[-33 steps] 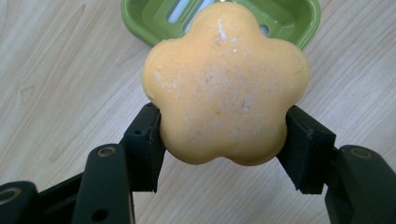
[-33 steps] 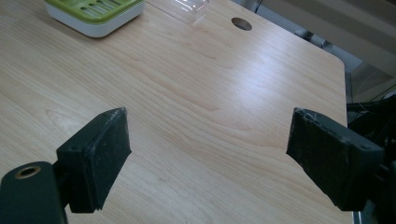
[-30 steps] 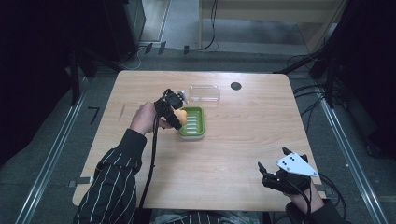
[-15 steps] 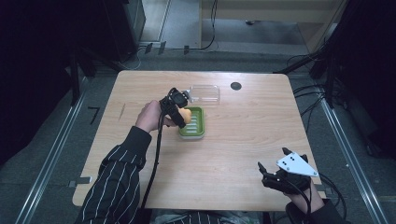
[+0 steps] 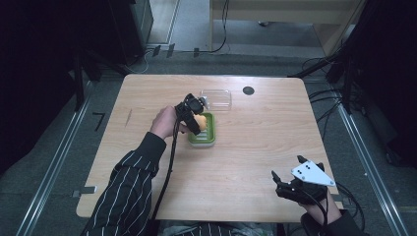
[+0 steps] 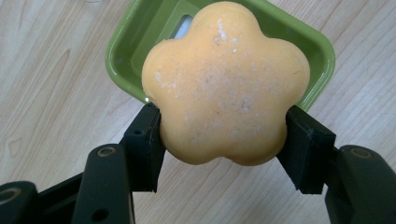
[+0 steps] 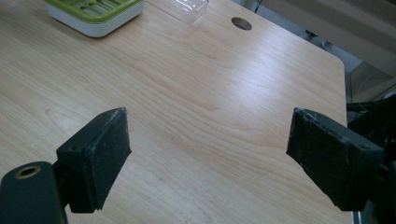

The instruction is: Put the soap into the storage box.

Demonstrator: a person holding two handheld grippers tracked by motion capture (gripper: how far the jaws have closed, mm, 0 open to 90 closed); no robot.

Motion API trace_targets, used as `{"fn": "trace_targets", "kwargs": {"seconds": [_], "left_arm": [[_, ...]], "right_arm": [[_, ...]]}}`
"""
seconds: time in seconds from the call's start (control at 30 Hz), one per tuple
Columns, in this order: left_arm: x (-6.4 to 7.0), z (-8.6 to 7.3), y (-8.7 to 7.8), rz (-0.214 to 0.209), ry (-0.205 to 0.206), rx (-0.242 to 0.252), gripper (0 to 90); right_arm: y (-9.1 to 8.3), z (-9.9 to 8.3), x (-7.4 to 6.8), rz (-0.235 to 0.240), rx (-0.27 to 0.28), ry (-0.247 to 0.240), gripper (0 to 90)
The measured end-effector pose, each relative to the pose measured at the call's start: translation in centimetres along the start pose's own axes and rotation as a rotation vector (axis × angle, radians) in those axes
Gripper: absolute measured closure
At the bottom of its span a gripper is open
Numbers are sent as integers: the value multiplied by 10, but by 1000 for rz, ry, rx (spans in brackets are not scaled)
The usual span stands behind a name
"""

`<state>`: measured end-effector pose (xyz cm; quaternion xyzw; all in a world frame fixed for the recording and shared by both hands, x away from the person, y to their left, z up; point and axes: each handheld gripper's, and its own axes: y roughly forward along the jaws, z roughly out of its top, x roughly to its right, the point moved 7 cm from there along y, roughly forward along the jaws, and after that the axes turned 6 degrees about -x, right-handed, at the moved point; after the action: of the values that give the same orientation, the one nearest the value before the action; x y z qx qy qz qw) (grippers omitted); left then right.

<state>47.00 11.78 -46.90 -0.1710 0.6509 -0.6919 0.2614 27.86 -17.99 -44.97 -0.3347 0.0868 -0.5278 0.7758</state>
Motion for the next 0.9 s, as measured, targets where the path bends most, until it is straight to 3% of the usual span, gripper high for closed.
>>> {"fn": "trace_targets", "kwargs": {"seconds": [0.4, 0.9], "left_arm": [[-1, 7, 12, 12, 11, -11, 393], [4, 13, 31, 12, 55, -36, 393]], "right_arm": [[0, 0, 0, 1, 0, 0, 137], [0, 0, 0, 1, 1, 3, 137]]}}
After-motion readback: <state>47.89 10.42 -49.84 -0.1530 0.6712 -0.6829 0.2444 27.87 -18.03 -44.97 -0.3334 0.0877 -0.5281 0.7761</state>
